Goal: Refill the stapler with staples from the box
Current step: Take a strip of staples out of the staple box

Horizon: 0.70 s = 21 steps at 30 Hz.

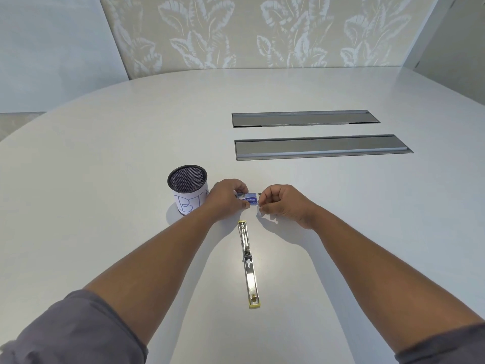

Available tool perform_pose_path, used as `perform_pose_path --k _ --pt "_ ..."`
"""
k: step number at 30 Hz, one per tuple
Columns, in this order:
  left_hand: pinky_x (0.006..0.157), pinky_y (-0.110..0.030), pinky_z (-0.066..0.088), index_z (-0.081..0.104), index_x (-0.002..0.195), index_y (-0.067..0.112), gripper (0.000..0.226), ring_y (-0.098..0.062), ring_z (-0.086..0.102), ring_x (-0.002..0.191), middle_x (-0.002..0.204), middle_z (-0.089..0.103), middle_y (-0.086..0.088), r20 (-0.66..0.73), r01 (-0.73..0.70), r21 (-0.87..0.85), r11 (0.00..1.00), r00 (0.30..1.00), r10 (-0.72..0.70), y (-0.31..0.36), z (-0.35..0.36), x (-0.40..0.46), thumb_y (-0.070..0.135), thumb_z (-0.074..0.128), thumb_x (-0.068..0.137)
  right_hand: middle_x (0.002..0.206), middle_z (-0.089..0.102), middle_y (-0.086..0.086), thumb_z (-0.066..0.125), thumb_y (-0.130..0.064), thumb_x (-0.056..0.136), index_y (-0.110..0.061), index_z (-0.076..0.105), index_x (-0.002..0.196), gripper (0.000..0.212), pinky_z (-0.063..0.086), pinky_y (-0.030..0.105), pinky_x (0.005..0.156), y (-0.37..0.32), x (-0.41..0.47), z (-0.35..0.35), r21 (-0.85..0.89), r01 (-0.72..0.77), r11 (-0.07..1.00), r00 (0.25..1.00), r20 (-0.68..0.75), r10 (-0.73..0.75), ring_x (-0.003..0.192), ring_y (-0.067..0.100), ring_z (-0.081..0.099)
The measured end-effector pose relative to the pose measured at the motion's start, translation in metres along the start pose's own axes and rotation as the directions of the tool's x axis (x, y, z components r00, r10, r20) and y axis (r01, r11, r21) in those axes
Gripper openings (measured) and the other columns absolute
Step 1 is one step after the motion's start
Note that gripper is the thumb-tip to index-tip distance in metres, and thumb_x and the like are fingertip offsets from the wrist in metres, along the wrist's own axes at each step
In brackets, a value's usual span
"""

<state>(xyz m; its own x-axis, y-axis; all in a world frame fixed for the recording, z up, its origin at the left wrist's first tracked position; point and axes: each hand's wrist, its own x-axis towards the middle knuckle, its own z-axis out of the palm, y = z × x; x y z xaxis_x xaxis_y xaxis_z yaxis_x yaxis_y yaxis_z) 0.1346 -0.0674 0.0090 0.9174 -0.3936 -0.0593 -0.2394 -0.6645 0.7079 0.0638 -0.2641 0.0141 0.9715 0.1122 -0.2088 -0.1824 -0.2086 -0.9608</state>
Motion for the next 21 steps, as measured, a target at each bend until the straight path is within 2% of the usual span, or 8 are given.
perform_pose_path --k 5,8,13,18,21 --pt "0.065 -0.022 0.041 0.070 0.100 0.025 0.029 -0.012 0.059 0.080 0.097 0.068 0.007 -0.002 -0.003 -0.002 1.000 1.000 0.003 0.000 0.000 -0.001 0.020 0.086 0.076 0.075 0.071 0.000 0.075 0.003 0.079 -0.013 0.076 0.086 0.018 0.048 0.020 0.059 0.001 0.000 0.004 -0.087 0.001 0.996 1.000 0.020 0.000 0.066 0.013 0.058" --pt "0.063 -0.018 0.039 0.070 0.101 0.026 0.030 -0.011 0.059 0.080 0.097 0.067 0.009 -0.004 -0.001 0.001 1.000 1.000 0.001 0.000 0.000 -0.002 0.021 0.086 0.075 0.075 0.070 0.000 0.077 -0.002 0.077 -0.012 0.077 0.087 0.014 0.046 0.022 0.059 0.002 0.000 0.006 -0.119 0.007 0.993 1.000 -0.010 -0.008 0.066 0.014 0.057" --pt "0.066 -0.020 0.039 0.071 0.102 0.025 0.031 -0.011 0.058 0.080 0.097 0.067 0.008 -0.001 -0.005 0.000 1.000 1.000 0.005 0.000 0.000 -0.001 0.021 0.086 0.076 0.066 0.070 -0.009 0.083 -0.006 0.075 -0.018 0.078 0.081 0.014 0.042 0.015 0.048 0.007 -0.002 0.008 -0.159 0.022 0.987 0.996 -0.082 -0.035 0.054 0.002 0.056" --pt "0.066 -0.021 0.039 0.070 0.102 0.026 0.031 -0.011 0.058 0.079 0.097 0.065 0.009 -0.003 0.006 0.001 1.000 1.000 -0.006 -0.001 0.000 -0.001 0.021 0.086 0.076 0.056 0.062 -0.020 0.082 -0.012 0.078 -0.019 0.078 0.083 0.009 0.038 0.010 0.050 0.011 -0.002 0.013 -0.263 0.058 0.963 0.989 -0.116 -0.091 0.050 -0.002 0.050" --pt "0.064 -0.019 0.038 0.070 0.102 0.026 0.031 -0.010 0.058 0.080 0.095 0.065 0.010 -0.007 0.012 0.000 1.000 1.000 -0.012 -0.001 0.000 -0.001 0.021 0.087 0.076 0.053 0.060 -0.021 0.079 -0.012 0.079 -0.024 0.077 0.078 0.013 0.038 0.014 0.052 0.014 -0.002 0.014 -0.358 0.082 0.930 0.984 -0.120 -0.133 0.048 -0.001 0.049"
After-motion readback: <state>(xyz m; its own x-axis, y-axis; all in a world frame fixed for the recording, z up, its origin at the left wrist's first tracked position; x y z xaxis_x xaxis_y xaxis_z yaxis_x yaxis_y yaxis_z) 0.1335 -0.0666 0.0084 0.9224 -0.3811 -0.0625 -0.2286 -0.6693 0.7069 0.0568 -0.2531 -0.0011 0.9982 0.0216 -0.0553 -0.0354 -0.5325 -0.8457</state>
